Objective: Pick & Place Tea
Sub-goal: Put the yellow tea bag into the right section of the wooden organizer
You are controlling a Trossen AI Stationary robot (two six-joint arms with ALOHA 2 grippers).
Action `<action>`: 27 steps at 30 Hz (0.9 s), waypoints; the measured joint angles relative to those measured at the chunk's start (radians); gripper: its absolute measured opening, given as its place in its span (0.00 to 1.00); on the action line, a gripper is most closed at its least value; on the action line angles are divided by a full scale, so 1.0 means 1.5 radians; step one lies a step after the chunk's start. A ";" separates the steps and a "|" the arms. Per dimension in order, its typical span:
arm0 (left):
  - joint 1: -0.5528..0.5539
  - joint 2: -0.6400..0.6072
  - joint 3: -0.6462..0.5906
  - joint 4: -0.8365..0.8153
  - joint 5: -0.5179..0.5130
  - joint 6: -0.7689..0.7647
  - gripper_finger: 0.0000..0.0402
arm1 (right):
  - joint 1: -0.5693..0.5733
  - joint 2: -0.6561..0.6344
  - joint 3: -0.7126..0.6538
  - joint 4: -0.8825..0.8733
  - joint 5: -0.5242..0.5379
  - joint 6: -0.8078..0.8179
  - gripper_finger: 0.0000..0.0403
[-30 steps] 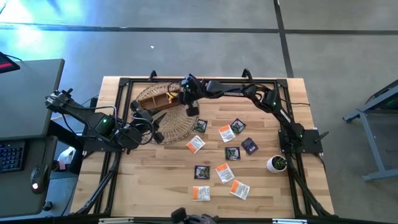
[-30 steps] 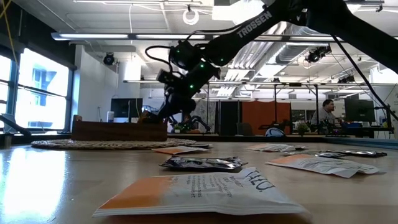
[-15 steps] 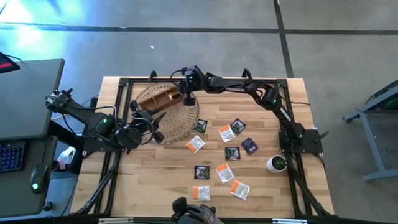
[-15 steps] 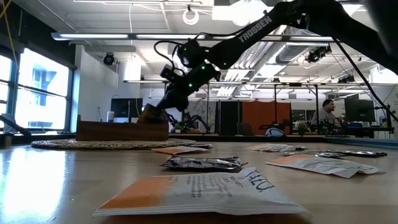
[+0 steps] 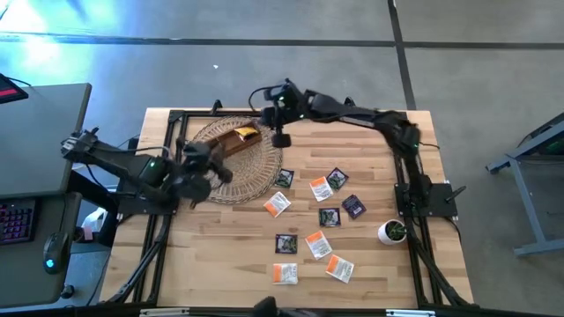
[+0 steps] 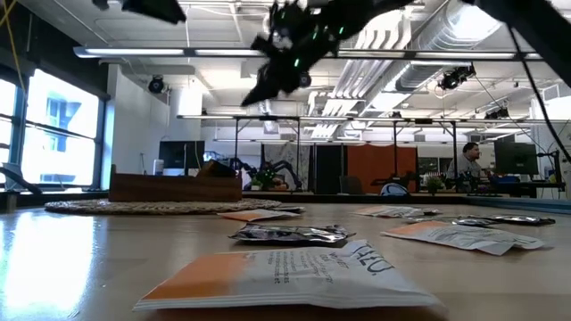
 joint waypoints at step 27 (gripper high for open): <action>0.642 0.327 0.000 0.170 0.632 0.188 0.24 | 0.021 -0.605 -0.683 0.287 -0.023 0.170 0.00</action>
